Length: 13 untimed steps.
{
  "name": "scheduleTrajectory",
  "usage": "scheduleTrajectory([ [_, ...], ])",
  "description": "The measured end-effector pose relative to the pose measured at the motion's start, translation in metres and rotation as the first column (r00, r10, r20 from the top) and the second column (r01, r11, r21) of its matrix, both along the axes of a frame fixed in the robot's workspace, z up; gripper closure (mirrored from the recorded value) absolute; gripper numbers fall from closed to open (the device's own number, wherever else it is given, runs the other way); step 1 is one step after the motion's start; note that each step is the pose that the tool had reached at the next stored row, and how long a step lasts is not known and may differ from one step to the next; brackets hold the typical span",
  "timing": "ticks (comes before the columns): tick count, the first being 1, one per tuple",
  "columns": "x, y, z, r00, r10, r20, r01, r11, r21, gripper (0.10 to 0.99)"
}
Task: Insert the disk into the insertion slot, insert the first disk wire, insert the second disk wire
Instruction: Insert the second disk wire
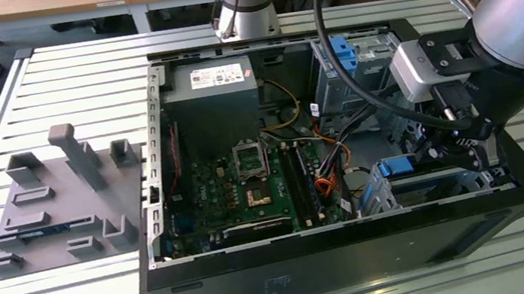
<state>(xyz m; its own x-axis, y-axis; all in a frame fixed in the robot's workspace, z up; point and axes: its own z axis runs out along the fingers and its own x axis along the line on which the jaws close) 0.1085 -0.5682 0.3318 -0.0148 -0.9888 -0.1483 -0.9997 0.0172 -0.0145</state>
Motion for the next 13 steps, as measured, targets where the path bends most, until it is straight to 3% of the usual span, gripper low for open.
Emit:
scheduleTrajectory([
  [13, 0.0007, 0.0000, 0.0000, 1.0000, 0.001, 0.0000, -0.001, 1.0000, 0.002, 0.941],
])
